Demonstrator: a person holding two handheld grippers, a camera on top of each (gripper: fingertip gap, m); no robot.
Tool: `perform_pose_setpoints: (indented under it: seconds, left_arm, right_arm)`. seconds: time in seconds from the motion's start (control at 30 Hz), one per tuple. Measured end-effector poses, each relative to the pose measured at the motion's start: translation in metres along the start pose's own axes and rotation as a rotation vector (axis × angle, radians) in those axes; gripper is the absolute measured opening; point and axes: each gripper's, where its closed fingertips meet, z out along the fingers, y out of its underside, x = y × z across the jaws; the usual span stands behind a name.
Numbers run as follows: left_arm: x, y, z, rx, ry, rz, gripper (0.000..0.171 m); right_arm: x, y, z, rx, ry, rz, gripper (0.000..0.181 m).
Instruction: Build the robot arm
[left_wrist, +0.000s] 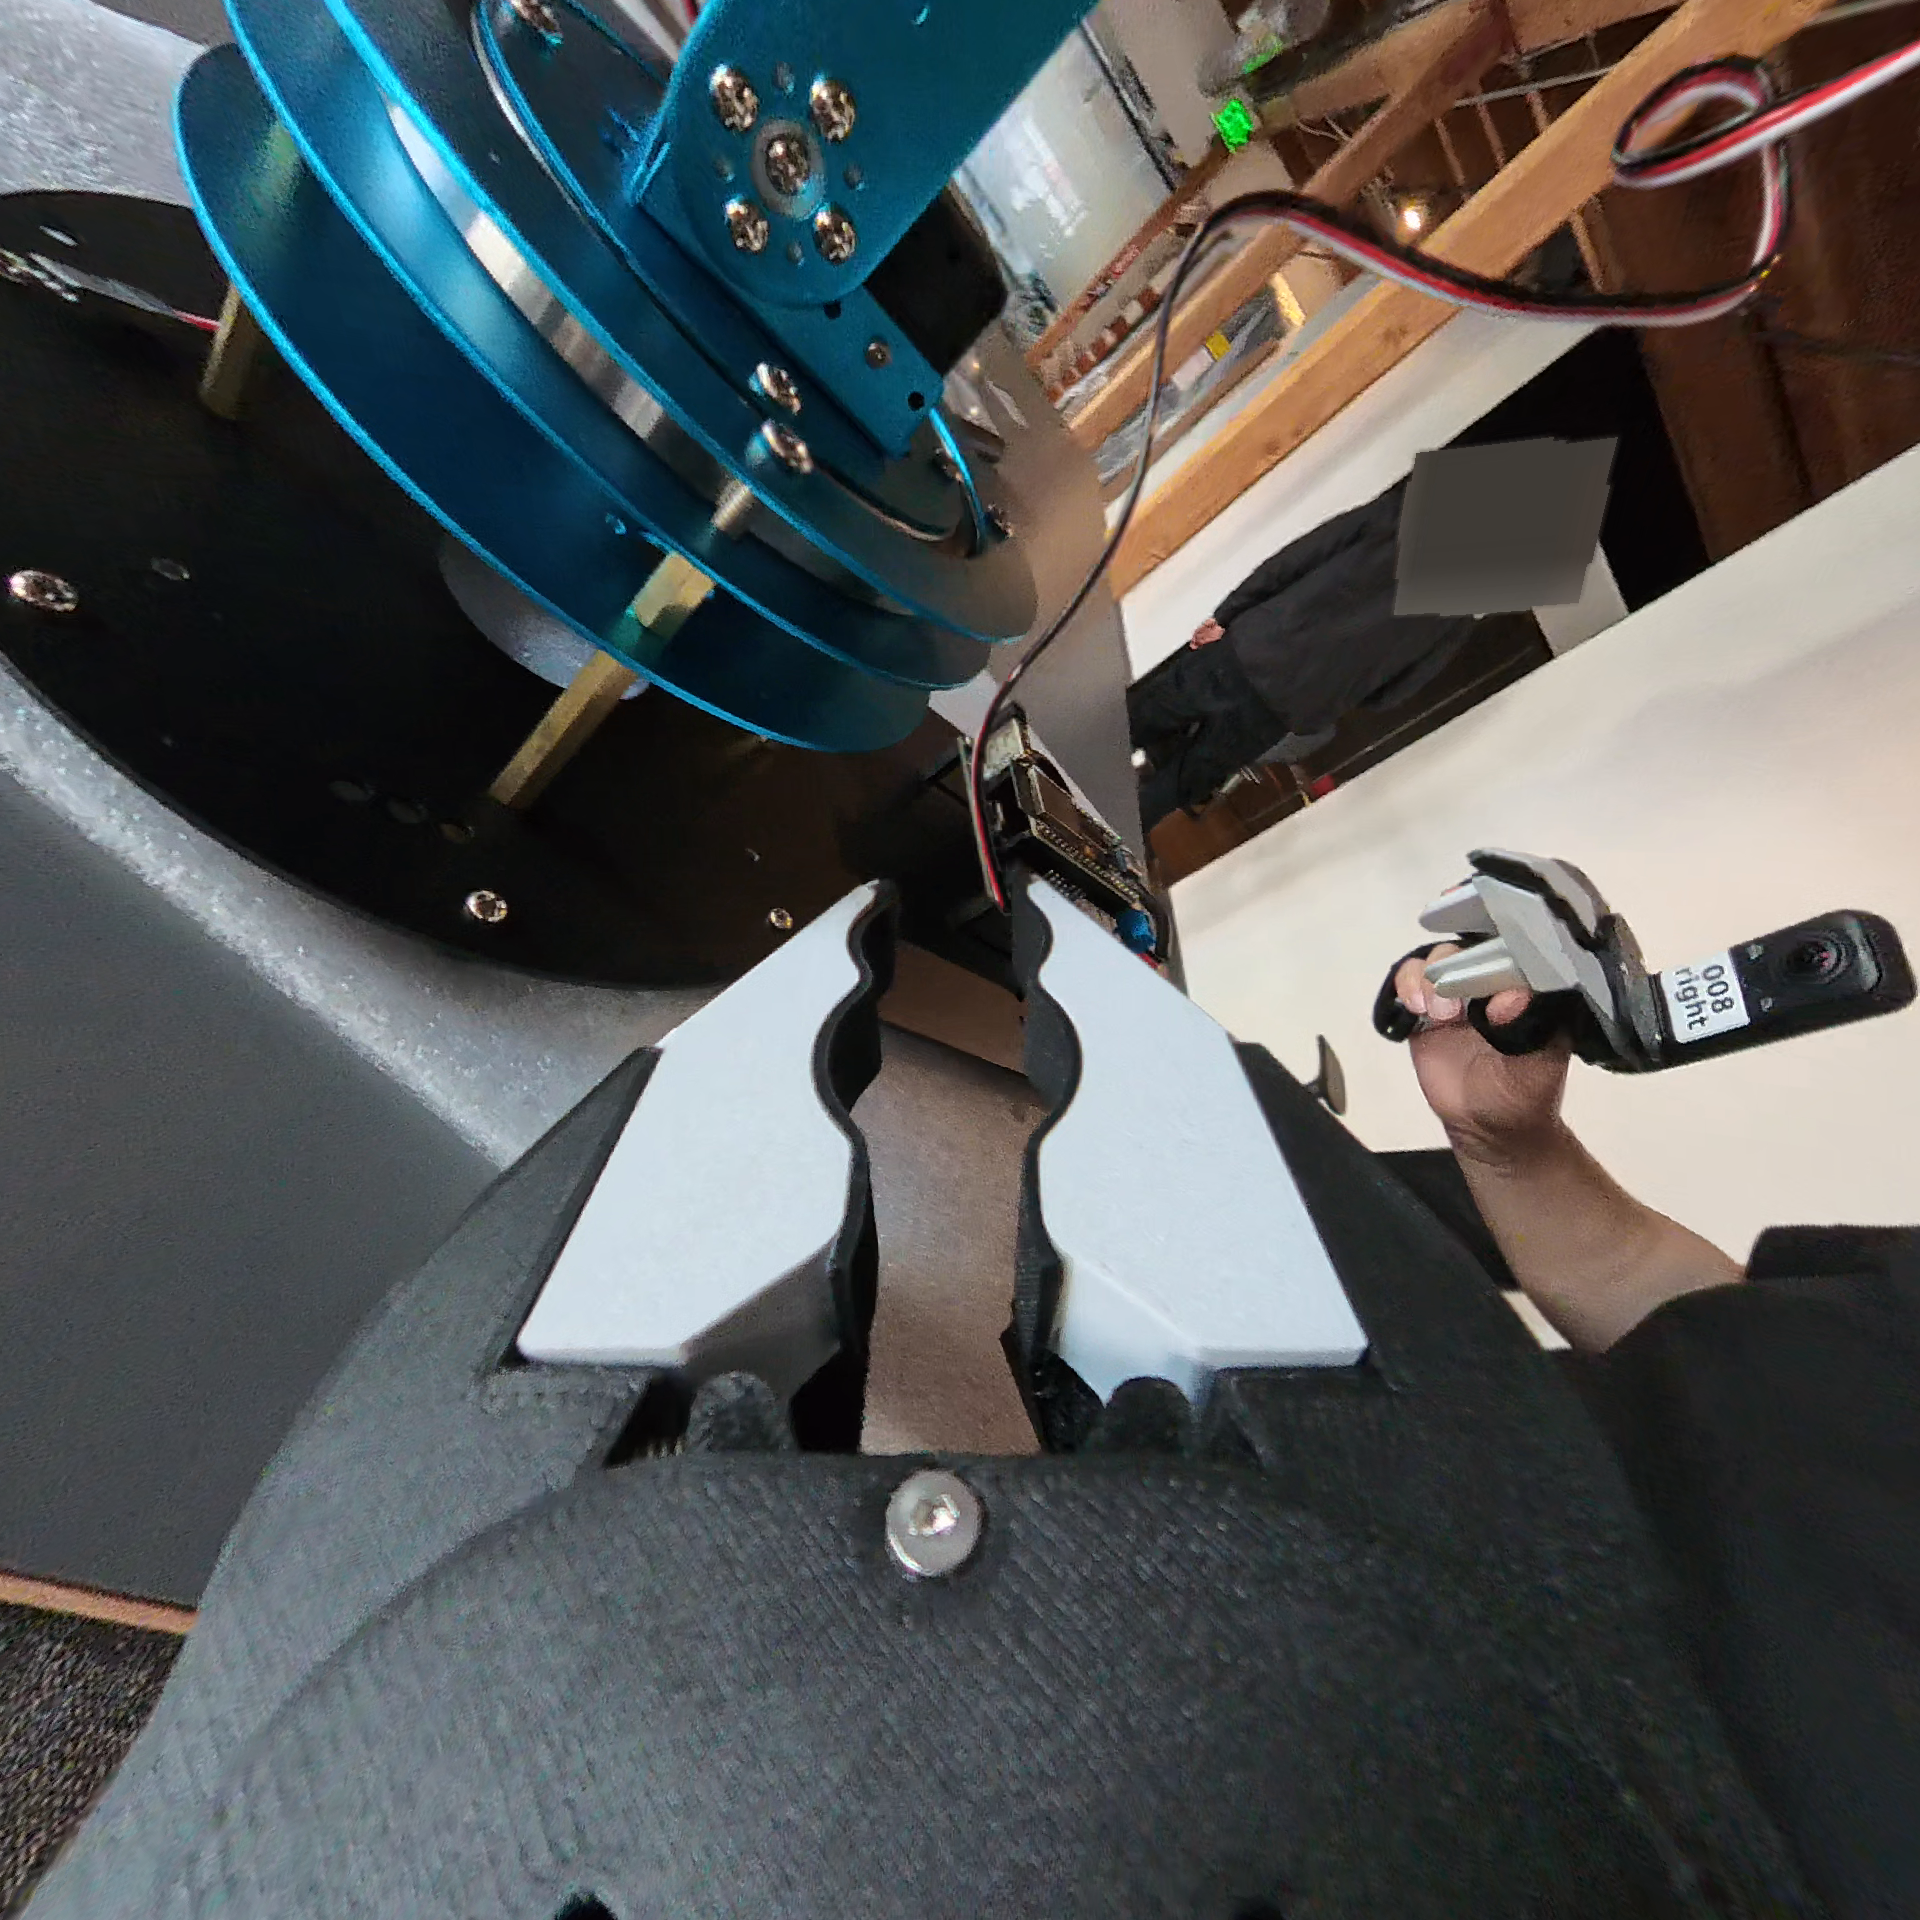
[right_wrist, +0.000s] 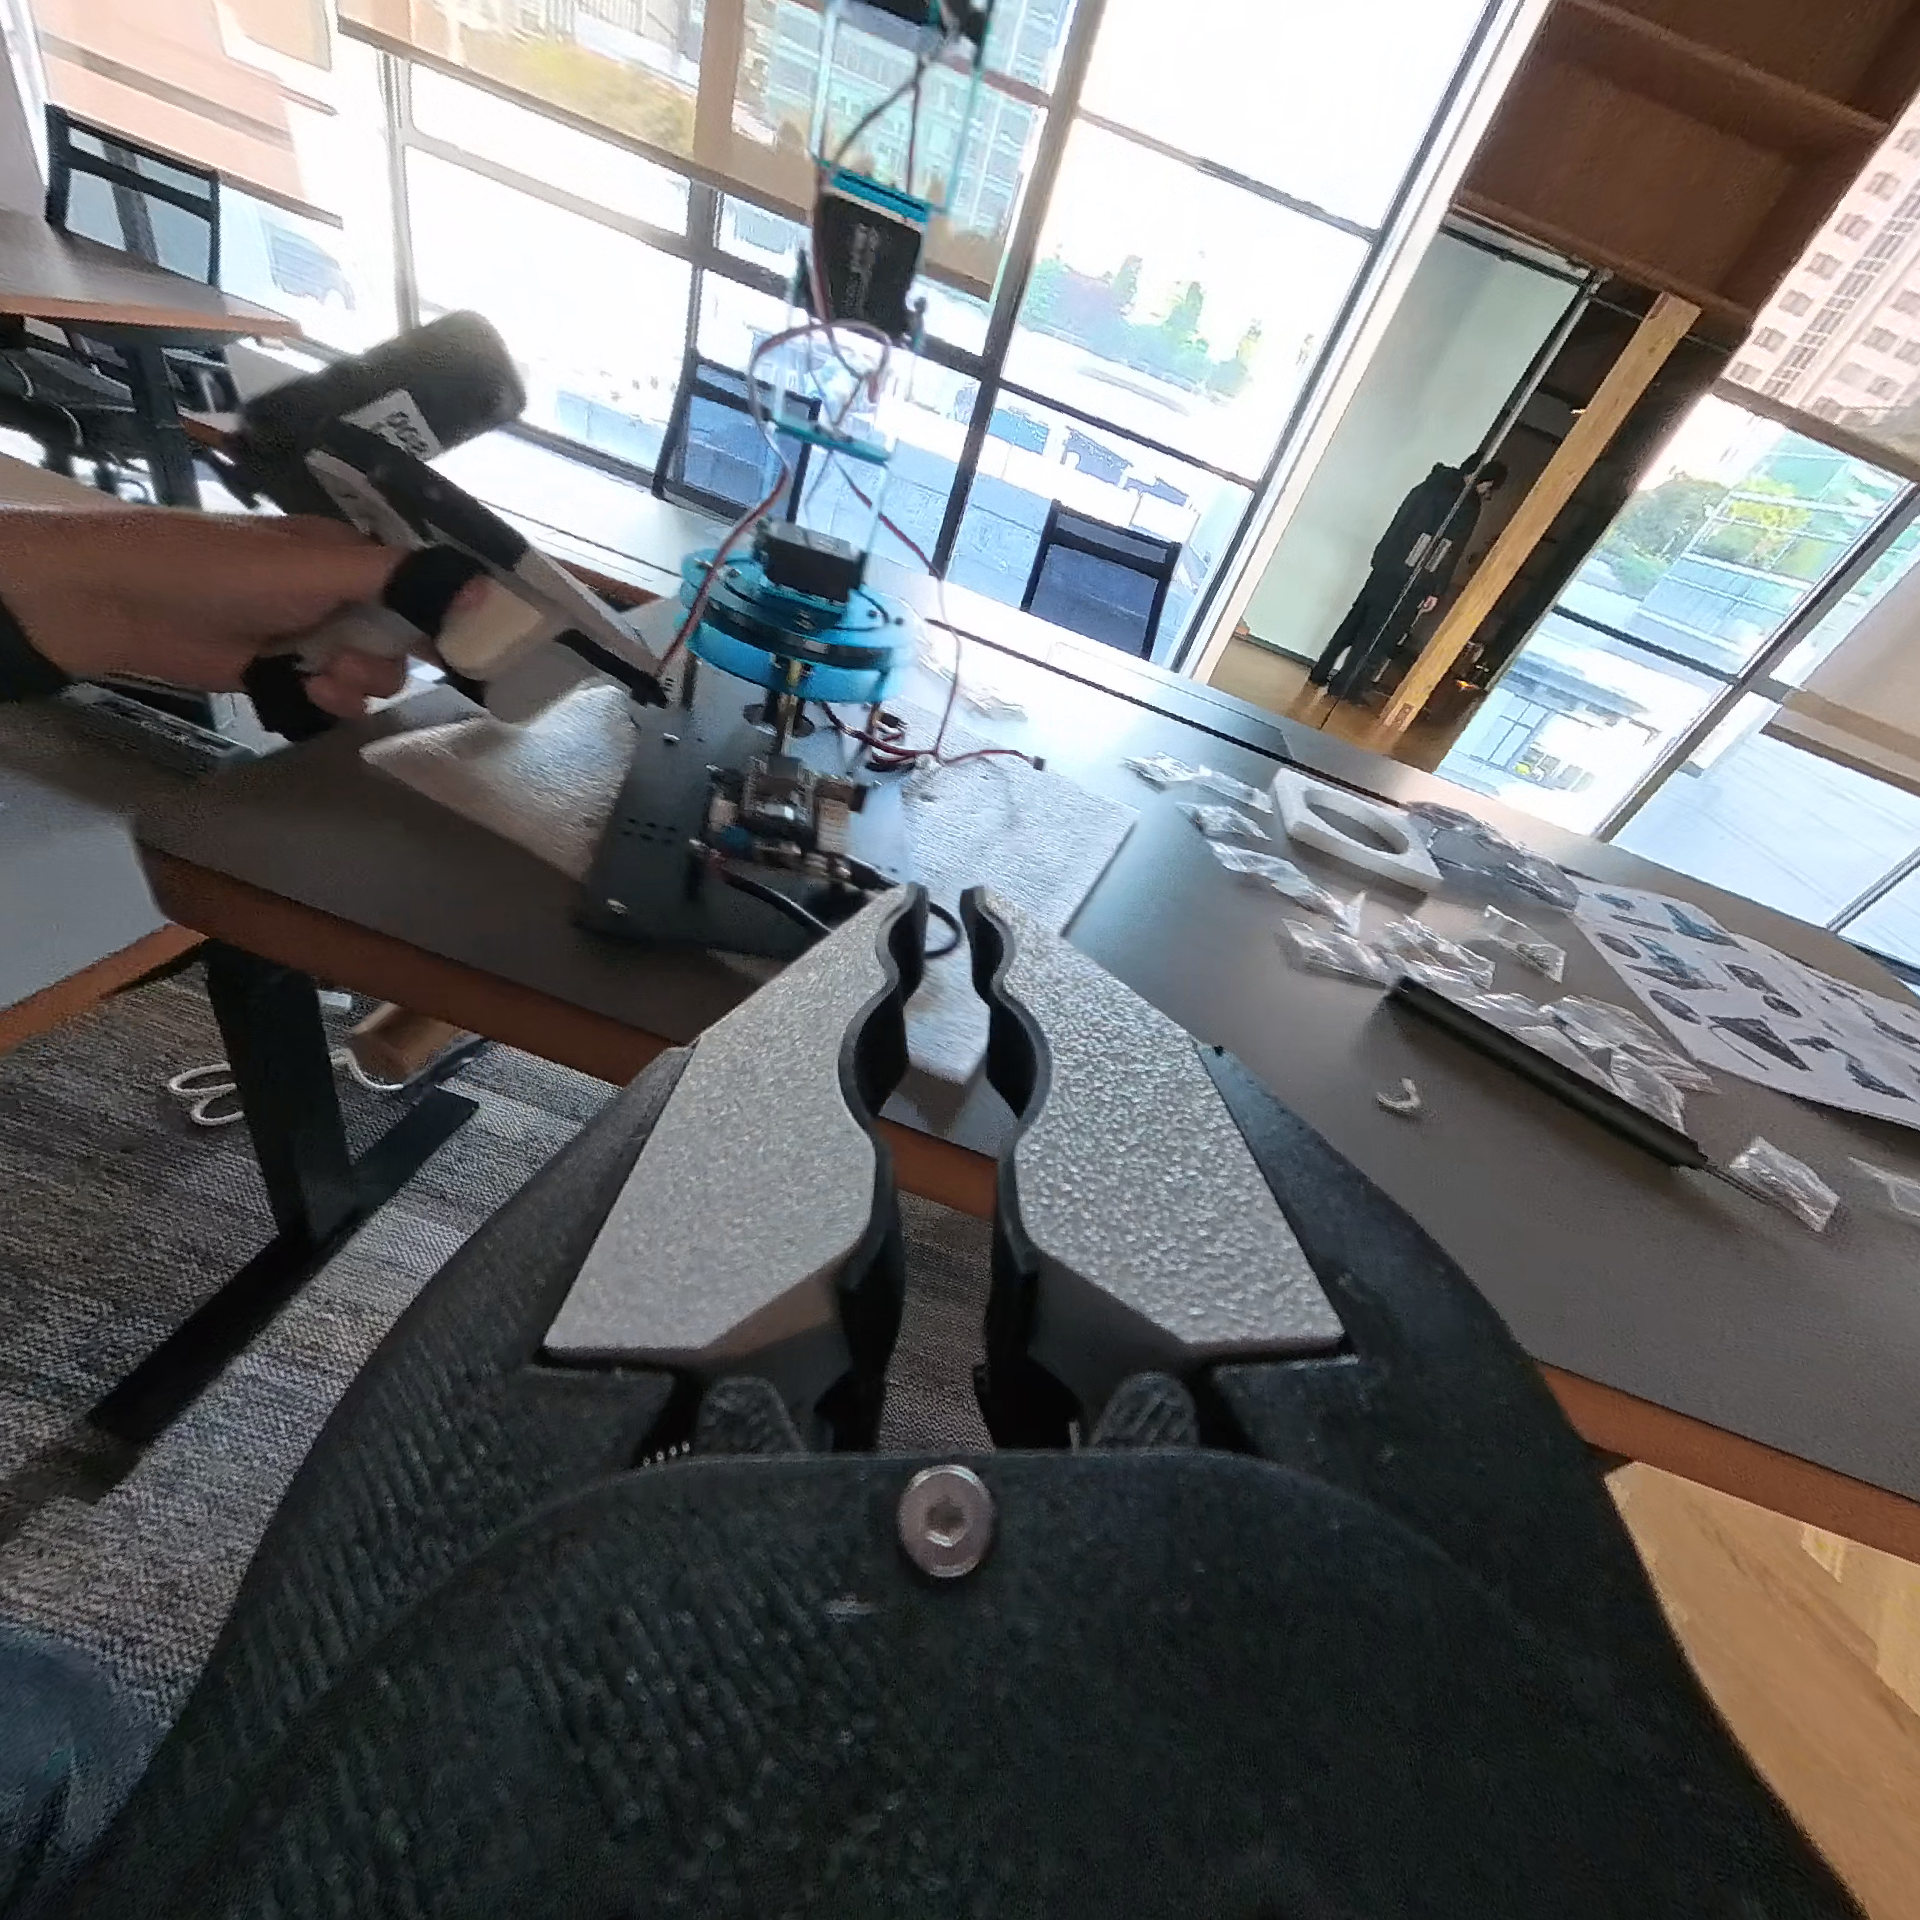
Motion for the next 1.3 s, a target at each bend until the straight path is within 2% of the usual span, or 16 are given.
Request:
perform_pose_setpoints:
  seconds: [0.1, 0.2, 0.4, 0.47, 0.53, 0.6, 0.67, 0.73, 0.8, 0.87, 1.07, 1.3]
  left_arm:
    - [-0.005, 0.000, 0.002, -0.002, -0.069, -0.008, 0.015]
    - [-0.009, -0.001, 0.002, 0.009, -0.116, -0.064, 0.019]
    - [-0.012, -0.005, -0.002, 0.077, -0.108, -0.174, 0.025]
    - [-0.010, -0.007, -0.007, 0.139, -0.116, -0.215, 0.028]
    - [-0.009, -0.009, -0.016, 0.231, -0.137, -0.266, 0.040]
    - [-0.012, -0.009, -0.029, 0.327, -0.194, -0.288, 0.039]
    - [-0.015, -0.008, -0.048, 0.444, -0.282, -0.304, 0.041]
    - [-0.004, -0.006, -0.067, 0.591, -0.301, -0.325, 0.046]
    - [0.014, -0.002, -0.085, 0.747, -0.314, -0.324, 0.046]
    - [0.028, 0.012, -0.096, 0.846, -0.362, -0.303, 0.046]
    - [0.051, 0.055, -0.094, 0.939, -0.455, -0.272, 0.048]
    - [0.076, 0.093, -0.111, 1.193, -0.594, -0.216, 0.045]
  right_arm:
    - [0.028, 0.020, -0.007, -0.063, -0.007, -0.025, 0.008]
    - [0.054, 0.036, -0.024, -0.077, -0.010, -0.042, 0.008]
    - [0.118, 0.069, -0.059, -0.044, -0.107, 0.052, 0.009]
    - [0.147, 0.079, -0.071, -0.004, -0.149, 0.046, 0.009]
    - [0.180, 0.088, -0.081, 0.020, -0.199, 0.033, 0.009]
    - [0.217, 0.092, -0.090, 0.050, -0.235, 0.008, 0.009]
    - [0.251, 0.096, -0.095, 0.058, -0.275, 0.014, 0.009]
    - [0.281, 0.100, -0.096, 0.062, -0.317, 0.030, 0.009]
    - [0.307, 0.106, -0.092, 0.069, -0.341, 0.030, 0.009]
    - [0.329, 0.112, -0.081, 0.078, -0.357, 0.014, 0.009]
    - [0.373, 0.132, -0.027, 0.123, -0.362, -0.015, 0.009]
    - [0.405, 0.152, 0.024, 0.098, -0.413, -0.045, 0.012]
